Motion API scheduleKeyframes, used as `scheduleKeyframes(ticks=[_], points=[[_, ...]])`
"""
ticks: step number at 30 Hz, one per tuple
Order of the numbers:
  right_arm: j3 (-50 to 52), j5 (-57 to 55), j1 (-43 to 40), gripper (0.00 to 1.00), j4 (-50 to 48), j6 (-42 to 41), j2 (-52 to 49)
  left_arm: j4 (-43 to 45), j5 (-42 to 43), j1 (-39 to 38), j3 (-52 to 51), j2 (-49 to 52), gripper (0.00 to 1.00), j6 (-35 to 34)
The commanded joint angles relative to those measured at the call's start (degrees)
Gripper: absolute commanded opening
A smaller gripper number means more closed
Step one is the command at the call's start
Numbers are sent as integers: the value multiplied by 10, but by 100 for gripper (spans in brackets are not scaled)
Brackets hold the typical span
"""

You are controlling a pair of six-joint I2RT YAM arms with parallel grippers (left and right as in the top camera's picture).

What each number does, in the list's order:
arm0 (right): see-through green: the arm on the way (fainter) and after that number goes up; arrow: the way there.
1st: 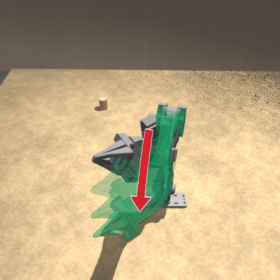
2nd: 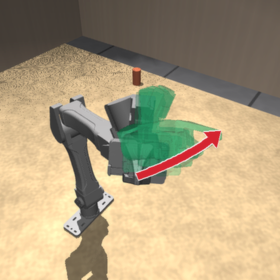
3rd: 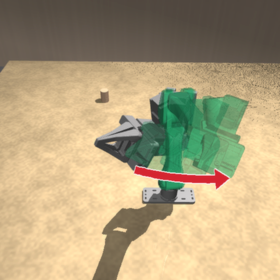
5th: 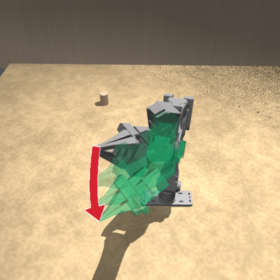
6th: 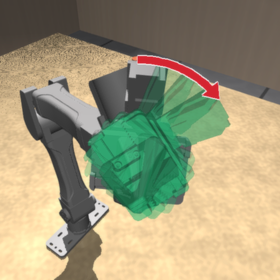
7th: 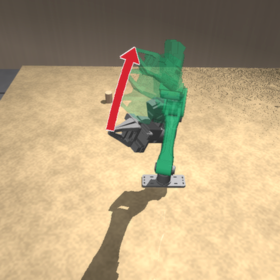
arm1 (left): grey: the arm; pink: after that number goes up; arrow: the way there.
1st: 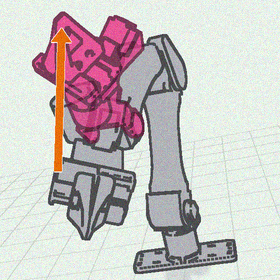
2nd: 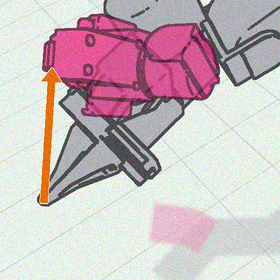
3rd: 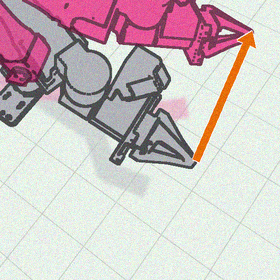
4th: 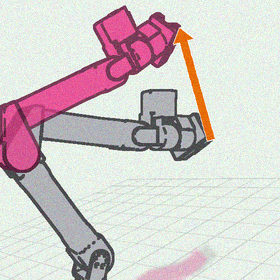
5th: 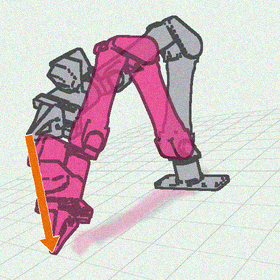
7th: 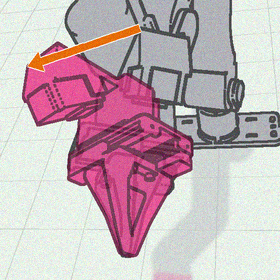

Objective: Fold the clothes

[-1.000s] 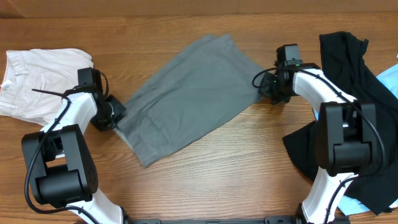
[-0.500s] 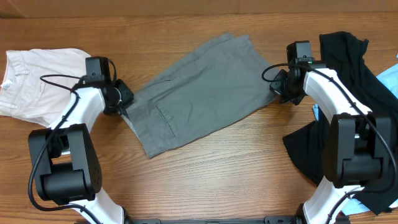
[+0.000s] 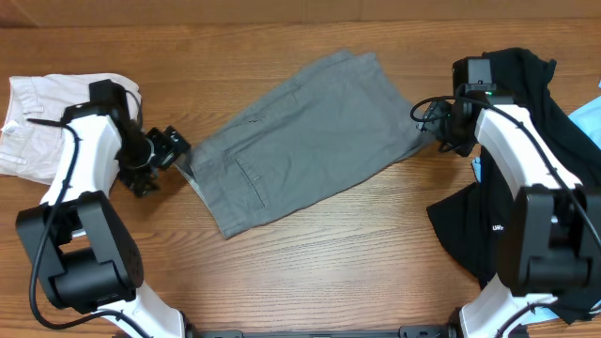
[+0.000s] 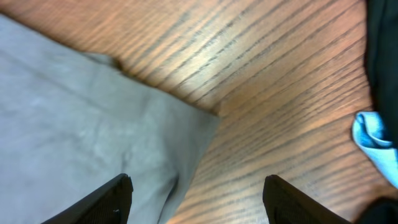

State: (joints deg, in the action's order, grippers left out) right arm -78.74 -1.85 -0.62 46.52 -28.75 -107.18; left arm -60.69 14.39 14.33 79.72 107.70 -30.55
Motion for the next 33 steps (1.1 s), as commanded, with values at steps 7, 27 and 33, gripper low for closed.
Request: scheduleKeyframes(ticks=[7,27,33], points=[[-13,6,2,72,38,18,43,193,51,-97,-160,6,100,72],[-13,103,35,68,44,175,43,134,41,-90,-177,2,4,79],[-12,148,117,55,37,261,42,-74,40,-82,-26,-10,4,138]])
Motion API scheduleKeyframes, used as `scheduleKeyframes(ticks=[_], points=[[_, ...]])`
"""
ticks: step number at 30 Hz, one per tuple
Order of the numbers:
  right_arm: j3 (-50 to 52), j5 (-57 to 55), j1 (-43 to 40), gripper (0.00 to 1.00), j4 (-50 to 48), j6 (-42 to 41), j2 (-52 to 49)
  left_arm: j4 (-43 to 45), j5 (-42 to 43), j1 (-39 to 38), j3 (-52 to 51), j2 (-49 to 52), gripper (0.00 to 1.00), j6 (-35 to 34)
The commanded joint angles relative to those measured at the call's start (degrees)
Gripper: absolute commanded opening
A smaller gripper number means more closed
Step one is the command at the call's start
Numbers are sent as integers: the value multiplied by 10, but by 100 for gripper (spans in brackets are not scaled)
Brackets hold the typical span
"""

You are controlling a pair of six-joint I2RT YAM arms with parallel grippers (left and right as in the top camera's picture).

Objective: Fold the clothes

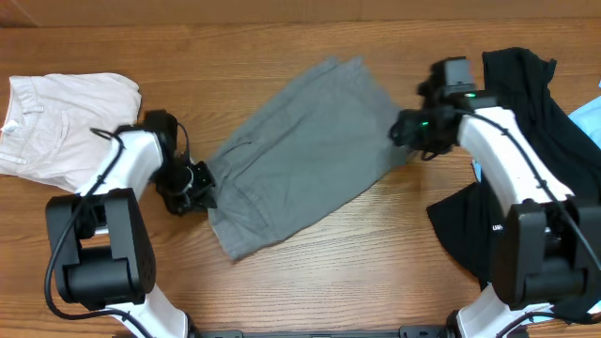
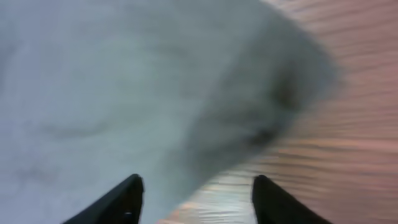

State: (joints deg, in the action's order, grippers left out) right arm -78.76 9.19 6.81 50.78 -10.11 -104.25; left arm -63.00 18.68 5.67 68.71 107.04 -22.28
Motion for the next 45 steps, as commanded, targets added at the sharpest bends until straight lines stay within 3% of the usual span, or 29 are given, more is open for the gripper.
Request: scheduleKeyframes(ticks=[1,4,10,14,21,29,36,41,45], points=[[-11,38,59,53,-10,78,10,-84,-3,4,115,-4,4,61],[-11,52,102,43,-23,78,4,-159,-2,4,193,-4,4,69],[-11,63,178,38,-62,66,-38,-257,4,4,336,-4,4,76],[-11,148,225,36,-108,64,-90,-272,31,4,405,-4,4,75],[-11,198,349,36,-244,-24,-161,-249,155,3,441,-4,4,66],[-11,120,398,43,-336,-78,-161,-256,162,-5,440,-4,4,66],[-24,39,364,49,-221,-80,-131,-256,151,-13,440,-3,5,69],[-38,-47,297,53,-111,-79,-47,-254,137,-13,440,-3,4,69],[-38,-52,224,52,-26,-66,-14,-243,138,-20,440,-3,5,64]])
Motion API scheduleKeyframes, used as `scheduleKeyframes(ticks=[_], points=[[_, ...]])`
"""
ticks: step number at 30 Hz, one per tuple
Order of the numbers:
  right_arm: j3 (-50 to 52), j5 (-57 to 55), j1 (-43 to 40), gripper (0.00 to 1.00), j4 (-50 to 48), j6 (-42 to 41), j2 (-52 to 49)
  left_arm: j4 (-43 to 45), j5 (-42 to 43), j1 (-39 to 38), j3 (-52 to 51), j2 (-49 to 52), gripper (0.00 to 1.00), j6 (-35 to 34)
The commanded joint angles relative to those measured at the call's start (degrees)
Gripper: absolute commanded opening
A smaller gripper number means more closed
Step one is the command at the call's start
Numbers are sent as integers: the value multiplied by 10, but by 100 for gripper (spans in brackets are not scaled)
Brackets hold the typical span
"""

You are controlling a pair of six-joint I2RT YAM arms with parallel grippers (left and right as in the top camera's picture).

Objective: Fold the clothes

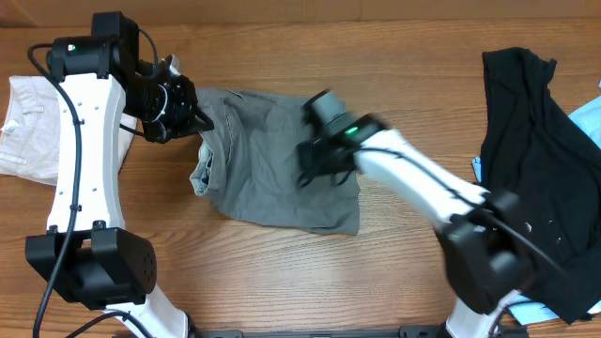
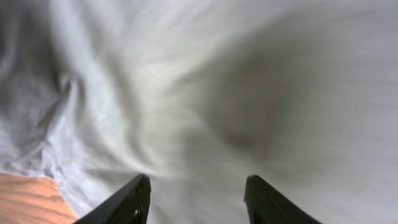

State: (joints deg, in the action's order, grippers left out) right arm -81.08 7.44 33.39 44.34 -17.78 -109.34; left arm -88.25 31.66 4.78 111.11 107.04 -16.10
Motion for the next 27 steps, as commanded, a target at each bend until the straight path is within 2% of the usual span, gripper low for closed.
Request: scheduleKeyframes(ticks=[1,5,10,14,22,27], points=[[-12,-33,-56,52,56,24,36,15,8,-14,16,-3,5,-2],[25,-27,-93,50,67,62,23,47,8,-38,16,-3,7,-35],[75,-14,-94,47,13,75,17,87,2,-83,16,-2,9,-58],[109,12,-94,47,-38,78,15,100,-47,-127,16,3,11,-97],[124,23,-94,46,-62,78,-21,119,-115,-231,15,47,13,-106],[124,23,-94,47,-61,77,-23,145,-122,-280,15,103,15,-106]])
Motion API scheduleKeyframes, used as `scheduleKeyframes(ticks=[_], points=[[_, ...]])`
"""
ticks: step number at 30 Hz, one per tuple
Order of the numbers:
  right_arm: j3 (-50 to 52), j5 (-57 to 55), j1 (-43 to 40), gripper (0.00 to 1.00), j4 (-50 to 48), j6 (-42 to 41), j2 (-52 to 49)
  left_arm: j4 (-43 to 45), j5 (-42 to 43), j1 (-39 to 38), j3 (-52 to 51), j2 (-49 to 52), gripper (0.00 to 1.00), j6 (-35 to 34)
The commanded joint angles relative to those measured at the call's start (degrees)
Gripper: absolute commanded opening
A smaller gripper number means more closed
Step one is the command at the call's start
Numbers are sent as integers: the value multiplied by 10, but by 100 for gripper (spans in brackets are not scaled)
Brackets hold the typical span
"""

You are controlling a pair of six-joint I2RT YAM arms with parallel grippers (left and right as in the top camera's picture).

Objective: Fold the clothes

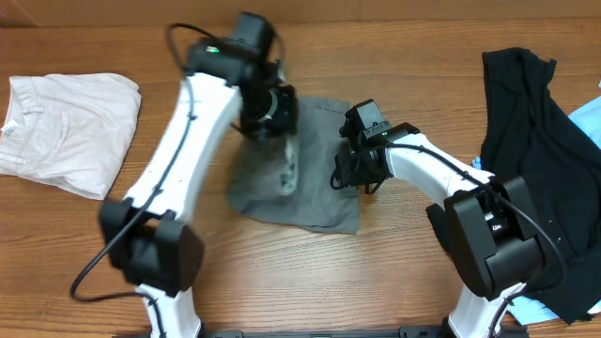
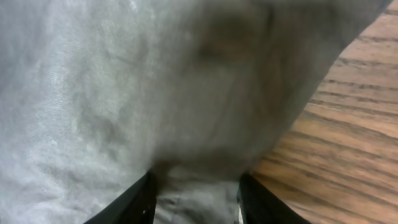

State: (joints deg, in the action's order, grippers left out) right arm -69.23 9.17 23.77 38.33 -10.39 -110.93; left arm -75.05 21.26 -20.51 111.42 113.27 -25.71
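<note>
The grey shorts lie bunched and partly folded at the table's middle. My left gripper hangs over their upper left part, shut on a fold of them that drapes down from it. My right gripper sits at the shorts' right edge. In the right wrist view the grey shorts fill most of the frame. A bunch of cloth fills the gap of the right gripper from finger to finger.
A white garment lies at the far left. A black garment and a light blue cloth lie at the right edge. Bare wooden table shows around the shorts and as table wood beside them.
My left gripper moved right, from the shorts' upper left edge to above their middle, taking that edge along. My right gripper moved from the middle to the right edge. The shorts are narrower.
The shorts lay spread flat, with a gripper at each end. Both grippers then closed in on the ends. Later the shorts lay bunched further left, the left gripper holding their upper left edge and the right gripper over the middle. Now the left edge hangs over the middle.
</note>
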Motion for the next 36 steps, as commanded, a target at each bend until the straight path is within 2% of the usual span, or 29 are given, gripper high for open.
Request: scheduleKeyframes(ticks=[1,4,7,12,16,17,20,24,30,36], points=[[5,6,3,47,-1,4,-7,21,-18,-37,12,55,18,-9],[5,6,3,48,5,3,-7,29,-17,-51,12,85,33,-6],[3,4,1,58,22,-1,-3,25,0,-51,14,85,59,23],[-31,-55,-18,61,75,-52,30,-6,-48,-16,48,53,62,39],[-85,-76,-48,64,122,-66,82,0,-91,26,52,15,75,39],[-100,-69,-53,64,134,-63,95,3,-101,37,52,12,76,39],[-146,37,-58,64,169,22,137,16,-125,72,51,19,76,39],[-150,163,-42,63,188,68,149,31,-125,88,50,47,74,39],[-112,194,1,63,188,71,114,46,-122,85,50,115,72,39],[-68,195,16,64,191,73,52,17,-123,84,50,189,72,44]])
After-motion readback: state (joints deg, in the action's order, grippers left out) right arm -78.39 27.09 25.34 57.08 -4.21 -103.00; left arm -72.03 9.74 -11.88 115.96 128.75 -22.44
